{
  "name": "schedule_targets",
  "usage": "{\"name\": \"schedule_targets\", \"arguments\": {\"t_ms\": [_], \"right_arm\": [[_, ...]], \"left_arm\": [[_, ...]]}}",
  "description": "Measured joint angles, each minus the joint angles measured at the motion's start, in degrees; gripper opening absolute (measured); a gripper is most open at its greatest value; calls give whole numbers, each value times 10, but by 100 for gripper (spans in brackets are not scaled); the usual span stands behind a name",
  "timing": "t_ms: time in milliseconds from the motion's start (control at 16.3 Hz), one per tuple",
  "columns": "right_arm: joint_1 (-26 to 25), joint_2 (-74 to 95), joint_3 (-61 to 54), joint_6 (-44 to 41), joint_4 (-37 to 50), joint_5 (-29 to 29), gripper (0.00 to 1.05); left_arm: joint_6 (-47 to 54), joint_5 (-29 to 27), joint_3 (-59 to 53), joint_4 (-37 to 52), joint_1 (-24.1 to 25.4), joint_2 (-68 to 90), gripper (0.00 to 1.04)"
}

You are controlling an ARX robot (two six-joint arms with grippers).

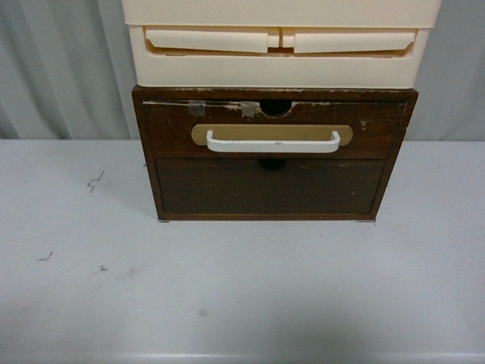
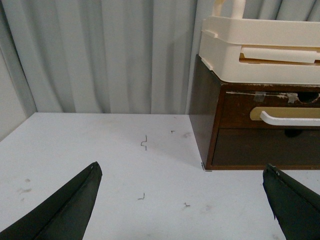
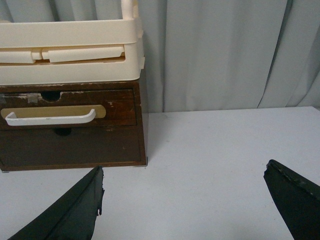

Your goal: Open drawer

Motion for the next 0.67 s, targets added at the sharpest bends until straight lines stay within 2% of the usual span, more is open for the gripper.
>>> {"name": "schedule_targets", "arguments": {"t_ms": [673], "right_arm": [[0, 0, 0, 0, 0, 0, 98]], "left_arm": [[0, 0, 0, 0, 0, 0, 98]]}}
